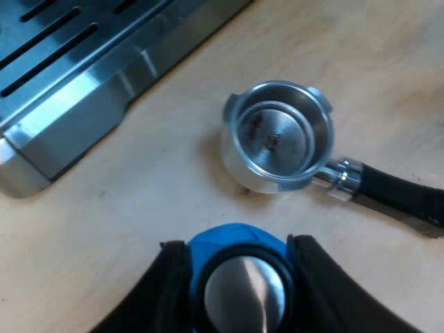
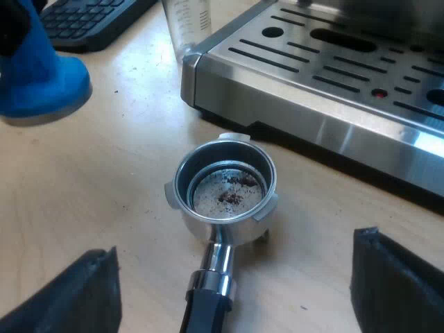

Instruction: Grind coffee beans and then tamp

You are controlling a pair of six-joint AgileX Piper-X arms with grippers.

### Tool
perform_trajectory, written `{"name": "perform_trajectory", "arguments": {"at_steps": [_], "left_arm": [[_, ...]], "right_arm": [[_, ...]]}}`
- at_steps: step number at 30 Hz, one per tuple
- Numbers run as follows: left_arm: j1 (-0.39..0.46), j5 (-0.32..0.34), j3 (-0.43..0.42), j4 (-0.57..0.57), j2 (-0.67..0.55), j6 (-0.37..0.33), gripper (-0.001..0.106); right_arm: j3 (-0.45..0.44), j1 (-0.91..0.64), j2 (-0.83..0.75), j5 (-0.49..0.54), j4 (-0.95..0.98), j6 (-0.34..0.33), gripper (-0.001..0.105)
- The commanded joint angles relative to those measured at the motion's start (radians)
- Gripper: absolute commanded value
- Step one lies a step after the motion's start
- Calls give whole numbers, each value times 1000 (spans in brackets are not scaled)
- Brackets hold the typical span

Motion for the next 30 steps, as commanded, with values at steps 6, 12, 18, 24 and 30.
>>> {"name": "perform_trajectory", "arguments": {"at_steps": [6, 12, 18, 24, 30], "left_arm": [[-50, -45, -71, 2, 0, 6, 0], [-50, -52, -159, 50, 69, 40, 0], [-50, -52, -234, 69, 154, 67, 0], [-64, -52, -275, 69, 190, 91, 0], [-174, -91, -280, 69, 198, 108, 0]], "right_arm": [[3, -4, -3, -9, -8, -18, 70], [3, -4, -3, -9, -8, -18, 70], [3, -4, -3, -9, -8, -18, 70], [3, -4, -3, -9, -8, -18, 70], [3, -4, -3, -9, -8, -18, 70]]}}
